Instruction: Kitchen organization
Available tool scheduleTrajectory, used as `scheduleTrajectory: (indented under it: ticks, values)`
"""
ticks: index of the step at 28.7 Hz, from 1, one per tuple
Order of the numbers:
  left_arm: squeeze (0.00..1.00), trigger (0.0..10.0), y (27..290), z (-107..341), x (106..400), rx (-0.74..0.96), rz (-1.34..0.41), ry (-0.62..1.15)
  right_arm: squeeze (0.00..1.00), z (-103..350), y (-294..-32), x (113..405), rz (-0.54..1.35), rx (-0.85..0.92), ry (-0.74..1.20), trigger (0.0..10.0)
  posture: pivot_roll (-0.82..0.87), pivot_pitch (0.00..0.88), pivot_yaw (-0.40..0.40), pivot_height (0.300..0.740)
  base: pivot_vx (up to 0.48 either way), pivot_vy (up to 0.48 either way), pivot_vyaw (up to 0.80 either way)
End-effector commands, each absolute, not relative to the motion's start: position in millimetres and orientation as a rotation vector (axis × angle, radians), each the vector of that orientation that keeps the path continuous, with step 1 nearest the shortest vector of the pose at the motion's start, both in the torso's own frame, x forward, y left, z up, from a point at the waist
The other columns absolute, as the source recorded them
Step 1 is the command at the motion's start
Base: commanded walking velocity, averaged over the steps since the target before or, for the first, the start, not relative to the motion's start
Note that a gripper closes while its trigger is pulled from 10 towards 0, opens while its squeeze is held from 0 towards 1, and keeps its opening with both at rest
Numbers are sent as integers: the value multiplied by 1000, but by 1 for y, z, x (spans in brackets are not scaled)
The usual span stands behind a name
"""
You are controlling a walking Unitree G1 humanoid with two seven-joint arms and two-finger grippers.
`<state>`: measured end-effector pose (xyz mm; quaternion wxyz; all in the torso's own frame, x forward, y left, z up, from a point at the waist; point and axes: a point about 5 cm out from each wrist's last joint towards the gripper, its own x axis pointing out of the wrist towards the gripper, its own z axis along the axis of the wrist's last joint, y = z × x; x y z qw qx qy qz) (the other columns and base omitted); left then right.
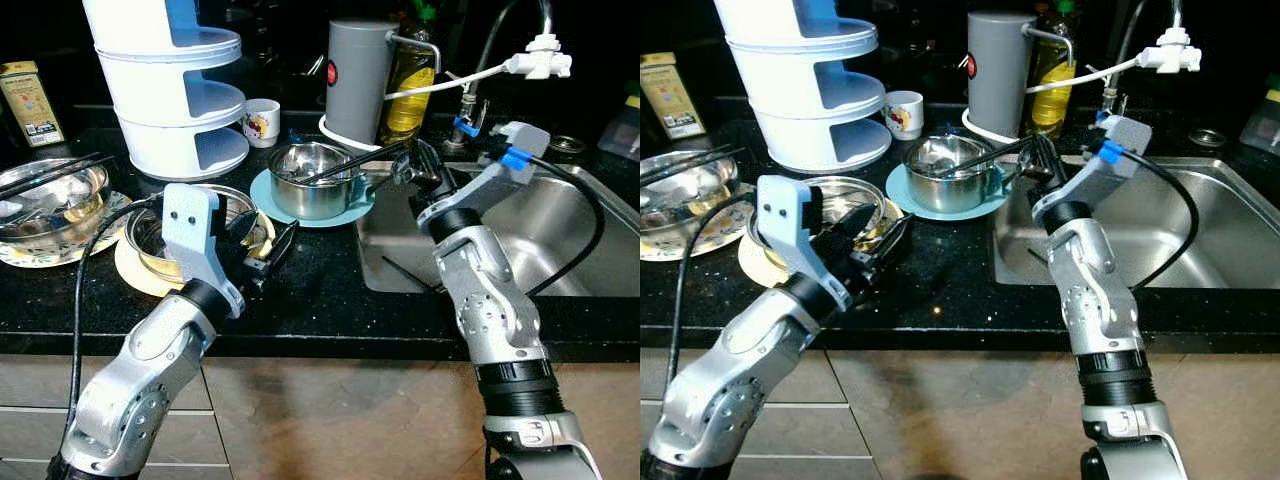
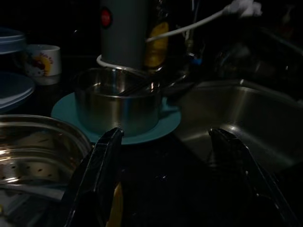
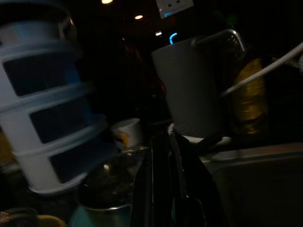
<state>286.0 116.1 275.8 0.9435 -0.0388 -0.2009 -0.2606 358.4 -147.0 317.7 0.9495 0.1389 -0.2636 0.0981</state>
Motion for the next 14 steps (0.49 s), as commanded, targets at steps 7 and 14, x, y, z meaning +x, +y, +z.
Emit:
scheduleTrajectory:
  ticks: [7,14]
  values:
    - [0,10000,114,280,287,-44,-535,-455,0,320,-161,356,136,342,-601,0,56,145,-14,740,0,0,0]
    - [0,10000,117,282,288,-62,-516,-471,0,335,-168,352,119,409,-688,0,56,146,-14,740,0,0,0]
